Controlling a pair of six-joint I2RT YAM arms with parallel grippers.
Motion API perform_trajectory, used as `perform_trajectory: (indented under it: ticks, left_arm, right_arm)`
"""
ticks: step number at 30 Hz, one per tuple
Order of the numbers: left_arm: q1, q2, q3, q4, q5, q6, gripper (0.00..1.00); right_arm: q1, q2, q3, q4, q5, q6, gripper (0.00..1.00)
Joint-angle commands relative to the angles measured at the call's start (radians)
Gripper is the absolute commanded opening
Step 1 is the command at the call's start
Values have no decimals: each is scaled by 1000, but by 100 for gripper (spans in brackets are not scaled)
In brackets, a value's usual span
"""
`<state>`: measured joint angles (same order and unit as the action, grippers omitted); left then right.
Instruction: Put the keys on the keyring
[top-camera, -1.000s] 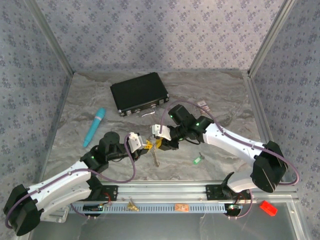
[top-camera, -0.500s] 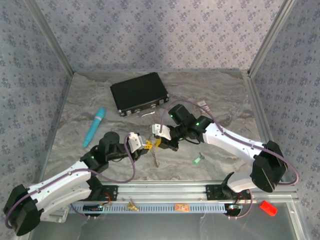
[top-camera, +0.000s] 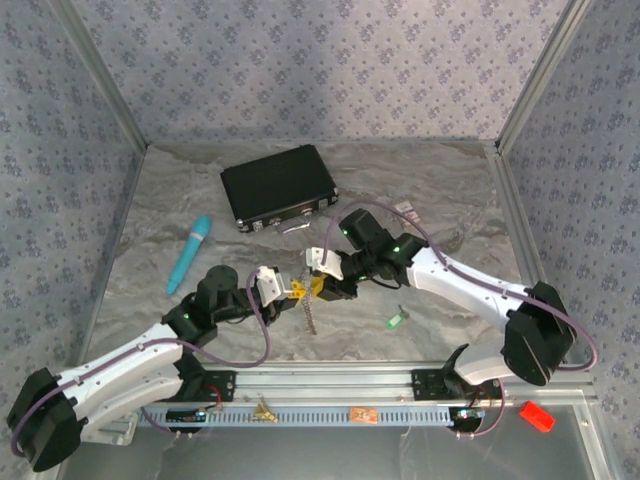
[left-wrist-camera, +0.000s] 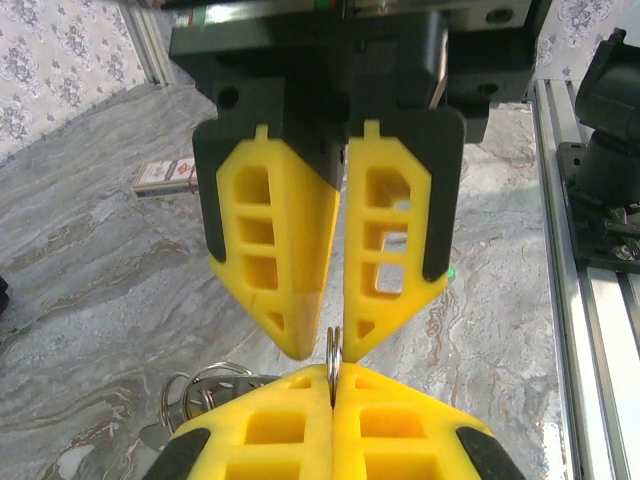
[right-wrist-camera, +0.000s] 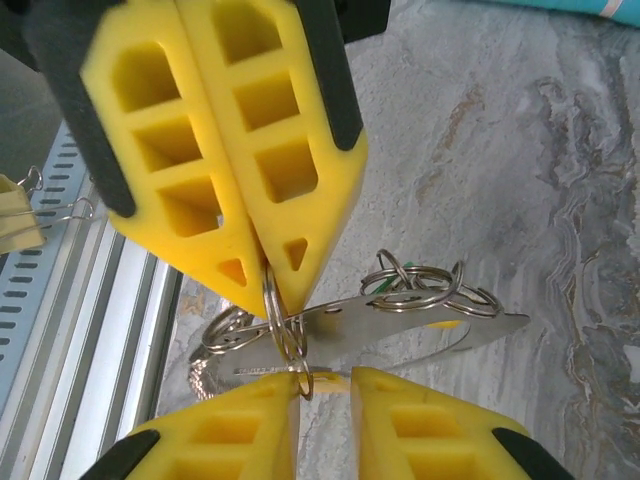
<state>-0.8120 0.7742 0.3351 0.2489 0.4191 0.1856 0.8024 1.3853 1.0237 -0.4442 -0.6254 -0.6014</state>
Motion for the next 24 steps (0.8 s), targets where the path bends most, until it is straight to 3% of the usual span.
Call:
perform_trajectory:
  ticks: [1,8,15,20,24]
  left_arm:
    - [-5,-12,-2,81,24,-19,0]
    - [-4,-13,-5,86,21,-24,0]
    - [-6,-19,-5,83,12,-29,0]
    - [-4,-40,8,17,-45,-32,23]
    - [-5,-36,48,-110,-72,-3,23]
  right_arm:
    - [-4,-26,-13,37,-44,23,22]
    - [4,-13,-11,68,-63,40,18]
    - [5,-9,-7,78,-66,45,0]
    - [10,-9,36,-5,-3,-4,0]
    - [30,22,108,-145,87,-83,0]
